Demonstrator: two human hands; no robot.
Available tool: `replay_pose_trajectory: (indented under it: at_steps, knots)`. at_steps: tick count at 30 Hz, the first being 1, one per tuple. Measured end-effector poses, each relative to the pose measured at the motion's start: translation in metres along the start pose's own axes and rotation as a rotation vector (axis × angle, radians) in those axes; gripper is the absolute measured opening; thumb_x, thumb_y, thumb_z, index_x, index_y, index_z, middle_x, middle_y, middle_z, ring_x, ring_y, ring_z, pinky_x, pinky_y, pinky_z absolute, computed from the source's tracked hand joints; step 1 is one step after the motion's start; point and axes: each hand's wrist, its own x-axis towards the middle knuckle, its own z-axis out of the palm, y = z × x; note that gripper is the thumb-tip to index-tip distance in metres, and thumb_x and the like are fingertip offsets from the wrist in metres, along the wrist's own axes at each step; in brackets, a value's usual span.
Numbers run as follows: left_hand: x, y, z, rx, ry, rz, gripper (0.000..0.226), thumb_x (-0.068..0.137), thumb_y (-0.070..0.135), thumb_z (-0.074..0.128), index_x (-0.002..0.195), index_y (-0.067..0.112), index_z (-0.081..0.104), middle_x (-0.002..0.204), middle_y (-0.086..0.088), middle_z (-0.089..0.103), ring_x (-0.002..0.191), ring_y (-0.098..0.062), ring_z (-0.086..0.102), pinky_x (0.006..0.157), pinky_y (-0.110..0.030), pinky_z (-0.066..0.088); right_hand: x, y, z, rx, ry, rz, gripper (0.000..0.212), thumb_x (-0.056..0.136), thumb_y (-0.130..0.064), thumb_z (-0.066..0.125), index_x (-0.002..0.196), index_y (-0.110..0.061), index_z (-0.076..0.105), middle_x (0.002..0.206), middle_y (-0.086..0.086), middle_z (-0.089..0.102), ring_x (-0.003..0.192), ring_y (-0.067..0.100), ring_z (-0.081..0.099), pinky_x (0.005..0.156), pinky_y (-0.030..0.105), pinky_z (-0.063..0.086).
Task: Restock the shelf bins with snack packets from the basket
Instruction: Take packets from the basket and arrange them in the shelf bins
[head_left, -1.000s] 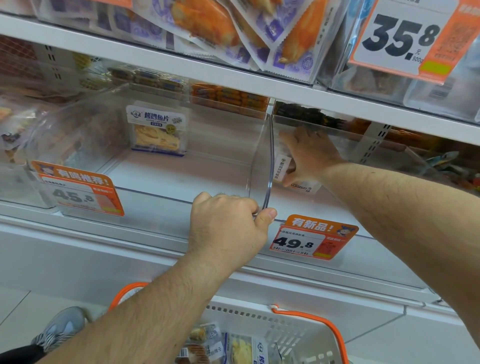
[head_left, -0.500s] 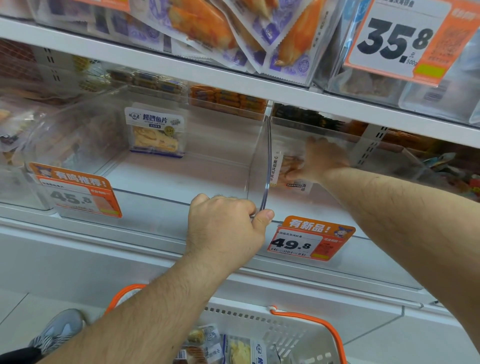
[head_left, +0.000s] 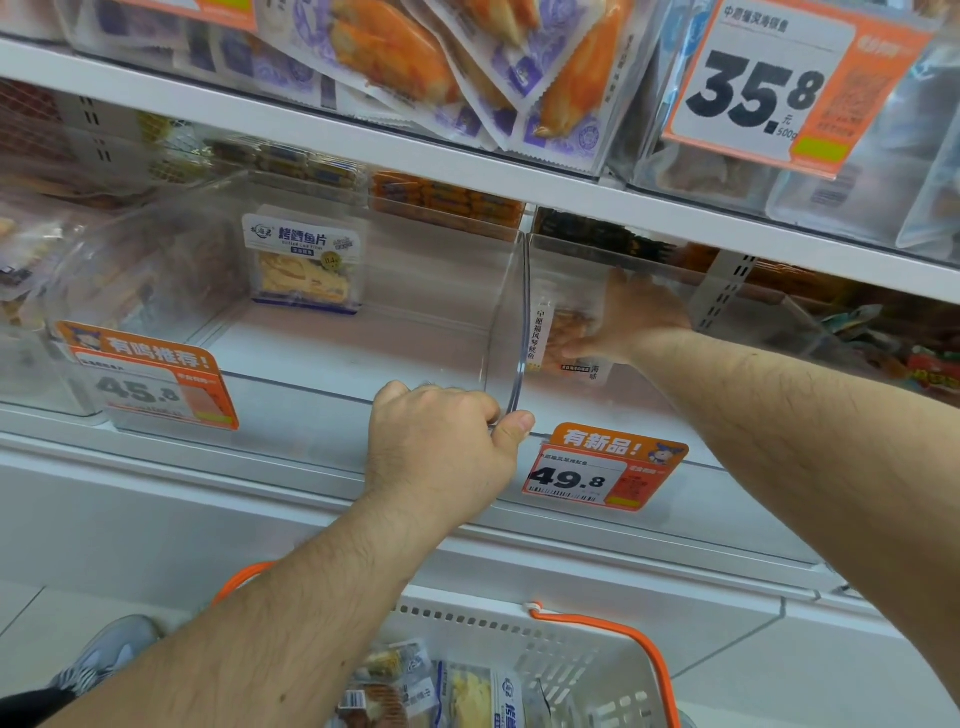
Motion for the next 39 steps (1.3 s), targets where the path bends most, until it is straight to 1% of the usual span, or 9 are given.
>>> replay_pose_trajectory:
  at_steps: [4, 8, 14, 18, 24, 28, 33, 36, 39]
  knots:
    - [0.001, -0.001, 0.000, -0.018, -0.017, 0.001, 0.051, 0.097, 0.062, 0.032, 0.084, 0.029, 0.068, 0.072, 0.010, 0.063, 0.074, -0.013, 0.049, 0.080, -0.034, 0.026, -0.015, 0.002, -0.016, 0.102, 0.039, 0.070, 0.101, 0.064, -0.070, 0.078, 0.141, -0.017, 0.039, 0.136, 0.011, 0.051, 0.114, 0.032, 0.058, 0.087, 0.041, 0.055]
    - [0.001, 0.000, -0.004, -0.037, -0.055, -0.002, 0.052, 0.098, 0.061, 0.033, 0.086, 0.027, 0.071, 0.076, 0.008, 0.067, 0.080, -0.016, 0.055, 0.084, -0.035, 0.029, -0.050, 0.006, -0.044, 0.179, 0.061, 0.082, 0.043, 0.084, -0.045, 0.070, 0.112, -0.016, 0.056, 0.094, 0.003, 0.059, 0.073, 0.019, 0.053, 0.051, 0.024, 0.037]
    - [-0.008, 0.001, -0.033, -0.151, -0.078, 0.028, 0.046, 0.097, 0.054, 0.041, 0.123, 0.024, 0.063, 0.122, -0.001, 0.063, 0.115, -0.025, 0.053, 0.094, -0.035, 0.042, -0.124, -0.020, -0.076, 0.443, 0.205, 0.050, 0.042, 0.088, -0.038, 0.059, 0.124, -0.018, 0.057, 0.120, 0.004, 0.058, 0.105, 0.025, 0.058, 0.083, 0.037, 0.048]
    - [-0.040, -0.003, -0.057, -0.071, 0.085, 0.214, 0.042, 0.094, 0.050, 0.049, 0.126, 0.024, 0.059, 0.121, 0.004, 0.059, 0.116, -0.021, 0.051, 0.094, -0.035, 0.039, -0.169, -0.041, -0.078, 0.625, 0.478, -0.076, 0.012, 0.085, -0.027, 0.061, 0.090, -0.017, 0.064, 0.094, -0.002, 0.059, 0.084, 0.017, 0.055, 0.074, 0.033, 0.045]
    - [-0.076, -0.030, -0.053, -0.049, -0.302, 0.225, 0.028, 0.090, 0.044, 0.055, 0.115, 0.032, 0.062, 0.105, 0.010, 0.065, 0.102, -0.018, 0.059, 0.077, -0.029, 0.039, -0.213, -0.072, -0.033, 0.807, 0.667, -0.241, 0.013, 0.078, -0.019, 0.060, 0.068, -0.010, 0.060, 0.071, 0.000, 0.058, 0.067, 0.011, 0.048, 0.062, 0.020, 0.033]
    - [-0.092, -0.049, -0.030, -0.046, -0.611, 0.257, 0.027, 0.091, 0.038, 0.056, 0.116, 0.031, 0.063, 0.097, 0.015, 0.063, 0.091, -0.011, 0.059, 0.081, -0.028, 0.049, -0.236, -0.077, 0.032, 0.806, 0.393, -0.242, 0.009, 0.078, -0.017, 0.062, 0.071, -0.012, 0.059, 0.073, 0.002, 0.059, 0.069, 0.018, 0.052, 0.063, 0.030, 0.040]
    - [-0.103, -0.057, -0.001, 0.029, -1.023, 0.261, 0.029, 0.092, 0.041, 0.057, 0.116, 0.027, 0.063, 0.103, 0.013, 0.066, 0.095, -0.013, 0.063, 0.091, -0.035, 0.053, -0.262, -0.066, 0.118, 0.462, -0.411, -0.210, 0.010, 0.087, -0.023, 0.058, 0.079, -0.018, 0.057, 0.083, 0.001, 0.060, 0.081, 0.024, 0.056, 0.068, 0.032, 0.046]
    - [-0.102, -0.059, 0.009, 0.092, -1.137, 0.288, 0.032, 0.093, 0.045, 0.056, 0.119, 0.026, 0.062, 0.113, 0.009, 0.066, 0.102, -0.017, 0.063, 0.094, -0.039, 0.051, -0.278, -0.062, 0.164, 0.284, -0.774, -0.115, 0.014, 0.087, -0.025, 0.059, 0.083, -0.012, 0.059, 0.082, 0.006, 0.060, 0.081, 0.024, 0.058, 0.065, 0.030, 0.049]
    - [-0.096, -0.062, 0.020, 0.086, -1.146, 0.288, 0.026, 0.092, 0.047, 0.053, 0.097, 0.021, 0.054, 0.097, 0.004, 0.059, 0.082, -0.022, 0.054, 0.079, -0.032, 0.046, -0.295, -0.063, 0.197, 0.314, -0.896, 0.111, 0.023, 0.086, -0.029, 0.062, 0.075, -0.012, 0.052, 0.070, 0.002, 0.052, 0.064, 0.017, 0.054, 0.053, 0.025, 0.041]
